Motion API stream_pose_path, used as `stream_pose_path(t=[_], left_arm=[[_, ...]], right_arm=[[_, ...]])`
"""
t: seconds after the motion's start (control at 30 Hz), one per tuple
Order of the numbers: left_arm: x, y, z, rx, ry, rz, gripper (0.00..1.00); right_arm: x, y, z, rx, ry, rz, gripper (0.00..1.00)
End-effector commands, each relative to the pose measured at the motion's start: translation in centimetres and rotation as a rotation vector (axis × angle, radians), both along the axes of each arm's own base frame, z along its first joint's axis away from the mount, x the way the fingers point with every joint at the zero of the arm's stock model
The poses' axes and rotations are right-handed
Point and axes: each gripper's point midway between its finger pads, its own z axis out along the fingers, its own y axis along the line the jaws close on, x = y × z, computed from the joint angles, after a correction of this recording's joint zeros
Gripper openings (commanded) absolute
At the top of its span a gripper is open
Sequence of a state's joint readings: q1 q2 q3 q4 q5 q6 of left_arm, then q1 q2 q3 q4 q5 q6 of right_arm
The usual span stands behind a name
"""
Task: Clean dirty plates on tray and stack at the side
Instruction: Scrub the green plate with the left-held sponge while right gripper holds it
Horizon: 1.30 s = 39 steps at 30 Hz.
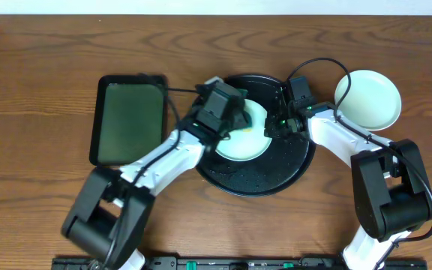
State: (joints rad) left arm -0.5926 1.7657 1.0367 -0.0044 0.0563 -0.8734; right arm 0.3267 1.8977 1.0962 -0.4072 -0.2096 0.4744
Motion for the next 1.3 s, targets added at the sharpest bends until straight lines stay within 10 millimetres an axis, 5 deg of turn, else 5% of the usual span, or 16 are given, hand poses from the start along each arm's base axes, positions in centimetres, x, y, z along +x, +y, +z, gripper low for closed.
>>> stream_pose_path(t=[0.0, 0.23, 0.5, 0.67, 1.0, 1.1, 1.27], left_arm=[[-1.7, -1.7, -2.6, -0.020, 0.079, -0.045, 0.08], [-0.5, 2.7, -5.4, 0.208, 0.046, 0.080, 0.07], [0.6, 8.4, -5.5, 0.505, -0.015, 0.099, 0.08], [1.1, 10.1, -4.8, 0.558, -0.026, 0.103, 0.08], [2.1, 10.1, 3.4, 0.463, -0.196, 0.174, 0.08], [1.5, 8.0, 3.7, 0.343, -0.171, 0.112, 0.07], [-0.6, 3.1, 1.3, 0.063, 0.010, 0.033, 0.08]], right_arm=[[-1.2, -0.8, -2.6, -0.065, 0.061, -0.005, 0.01], [-1.5, -0.9, -2.7, -0.070, 0.073, -0.005, 0.01], [-1.6, -1.0, -2.7, -0.072, 0.079, -0.004, 0.01], [-1.7, -1.0, -2.7, -0.075, 0.082, 0.000, 0.01], [-1.9, -1.1, -2.8, -0.078, 0.090, 0.003, 0.01], [-1.9, -1.1, -2.8, -0.077, 0.087, 0.002, 0.01], [-1.7, -1.0, -2.7, -0.075, 0.081, 0.002, 0.01]])
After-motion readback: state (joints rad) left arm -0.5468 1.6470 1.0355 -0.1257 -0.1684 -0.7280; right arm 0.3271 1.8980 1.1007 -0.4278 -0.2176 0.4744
